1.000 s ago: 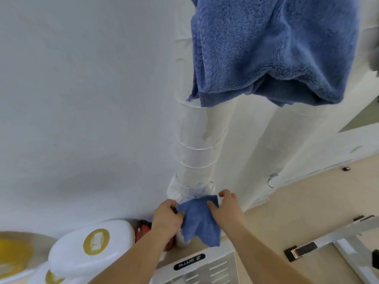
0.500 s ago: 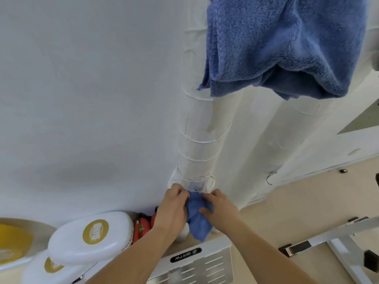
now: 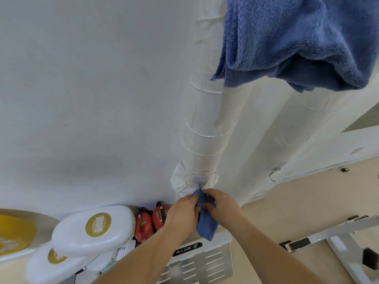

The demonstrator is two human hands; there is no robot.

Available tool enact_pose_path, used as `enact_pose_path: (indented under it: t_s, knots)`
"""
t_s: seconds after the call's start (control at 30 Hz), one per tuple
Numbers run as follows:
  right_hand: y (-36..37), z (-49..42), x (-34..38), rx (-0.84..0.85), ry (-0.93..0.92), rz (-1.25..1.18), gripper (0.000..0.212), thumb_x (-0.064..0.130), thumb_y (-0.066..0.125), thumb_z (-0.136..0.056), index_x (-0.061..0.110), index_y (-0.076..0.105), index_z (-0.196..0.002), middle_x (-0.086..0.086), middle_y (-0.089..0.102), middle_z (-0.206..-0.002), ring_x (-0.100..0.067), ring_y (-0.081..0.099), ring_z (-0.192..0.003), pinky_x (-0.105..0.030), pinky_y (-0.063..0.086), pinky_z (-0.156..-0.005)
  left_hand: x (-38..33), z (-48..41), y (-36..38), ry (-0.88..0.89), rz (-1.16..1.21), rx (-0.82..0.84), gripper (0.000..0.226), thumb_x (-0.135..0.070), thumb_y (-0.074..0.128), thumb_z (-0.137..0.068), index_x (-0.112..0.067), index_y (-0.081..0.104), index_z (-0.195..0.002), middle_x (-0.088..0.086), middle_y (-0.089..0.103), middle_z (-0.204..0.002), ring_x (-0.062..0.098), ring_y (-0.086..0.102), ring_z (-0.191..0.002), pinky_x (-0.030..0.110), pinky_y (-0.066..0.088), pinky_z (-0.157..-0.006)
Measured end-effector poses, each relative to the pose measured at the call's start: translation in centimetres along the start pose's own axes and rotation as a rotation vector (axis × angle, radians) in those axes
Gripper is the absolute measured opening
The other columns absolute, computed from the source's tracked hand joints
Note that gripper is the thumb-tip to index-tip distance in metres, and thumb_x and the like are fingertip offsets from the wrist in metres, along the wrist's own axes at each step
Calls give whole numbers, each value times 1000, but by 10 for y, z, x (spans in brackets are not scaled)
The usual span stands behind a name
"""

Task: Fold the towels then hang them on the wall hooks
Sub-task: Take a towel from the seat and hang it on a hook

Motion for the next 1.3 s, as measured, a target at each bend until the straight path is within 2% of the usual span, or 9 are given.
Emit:
enact_pose_path:
  t_s: [0.1, 0.17, 0.23, 0.33, 0.43, 0.63, 0.73, 0.87, 1.3]
  knots:
    - [0, -5, 0, 4, 6, 31, 37, 28, 58, -92, 36, 63, -128, 2, 71, -122, -23, 66, -112, -33, 50, -95, 2, -1, 5, -30, -31, 13, 26, -27, 51, -104, -21, 66, -124, 2, 72, -115, 21, 64, -100, 29, 43, -80]
    - [0, -6, 0, -6, 14, 45, 34, 26, 57, -92, 35, 65, -124, 1, 71, -117, -23, 67, -108, -31, 50, -89, 8, -1, 10, -49, -18, 12, 23, -34, 52, -102, -23, 71, -94, -5, 72, -85, 16, 60, -81, 35, 50, -74]
    - [3, -7, 0, -23, 14, 77, 35, 23, 57, -93, 33, 64, -125, 1, 70, -117, -23, 66, -107, -30, 48, -87, 17, -5, 12, -163, 32, 19, 25, -34, 55, -99, -22, 71, -84, -2, 72, -79, 17, 57, -75, 39, 50, -72]
    - [8, -6, -1, -50, 16, 134, 29, 22, 56, -94, 29, 63, -121, 1, 66, -115, -23, 65, -106, -31, 48, -85, 12, -10, 4, -220, 37, 20, 17, -23, 57, -98, -22, 73, -100, 4, 76, -102, 23, 66, -86, 32, 46, -73]
    - [8, -7, 1, -48, 12, 178, 23, 25, 56, -95, 27, 62, -117, 1, 65, -114, -24, 65, -105, -32, 50, -85, 7, -10, 5, -195, 35, 79, 16, -30, 54, -96, -24, 66, -87, 5, 73, -100, 28, 68, -95, 35, 50, -79]
    - [8, -1, 1, -9, -25, 163, 43, 31, 56, -97, 31, 53, -140, -1, 57, -128, -23, 54, -122, -33, 47, -97, 7, -7, 1, -76, 23, 94, 28, -33, 50, -100, -31, 66, -123, -2, 55, -118, 20, 57, -109, 30, 46, -79]
    - [9, 9, 3, 9, -71, 120, 58, 32, 57, -94, 31, 43, -150, 1, 51, -137, -22, 49, -128, -32, 43, -106, 10, -3, -3, -9, 42, 104, 27, -28, 50, -97, -24, 66, -118, 1, 58, -113, 20, 56, -102, 32, 50, -89]
    - [1, 10, 8, -28, -99, 80, 57, 30, 53, -89, 28, 48, -146, 2, 52, -138, -23, 49, -129, -35, 45, -107, 13, -2, -6, -9, 139, 119, 36, -35, 40, -88, -19, 67, -106, 1, 64, -104, 18, 59, -95, 34, 51, -89]
    - [-11, 10, 8, -116, -121, 84, 34, 22, 53, -99, 23, 63, -131, 2, 57, -132, -20, 52, -126, -32, 45, -105, 9, 5, -19, 36, 149, 90, 37, -21, 52, -94, -8, 68, -124, 8, 69, -120, 22, 64, -110, 38, 50, -102]
Point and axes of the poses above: each hand's wrist, its own z-axis away from the middle knuckle, its own y-axis out of the palm, x = y × z, the point moved 9 cm from there along -z, towards the middle knuckle
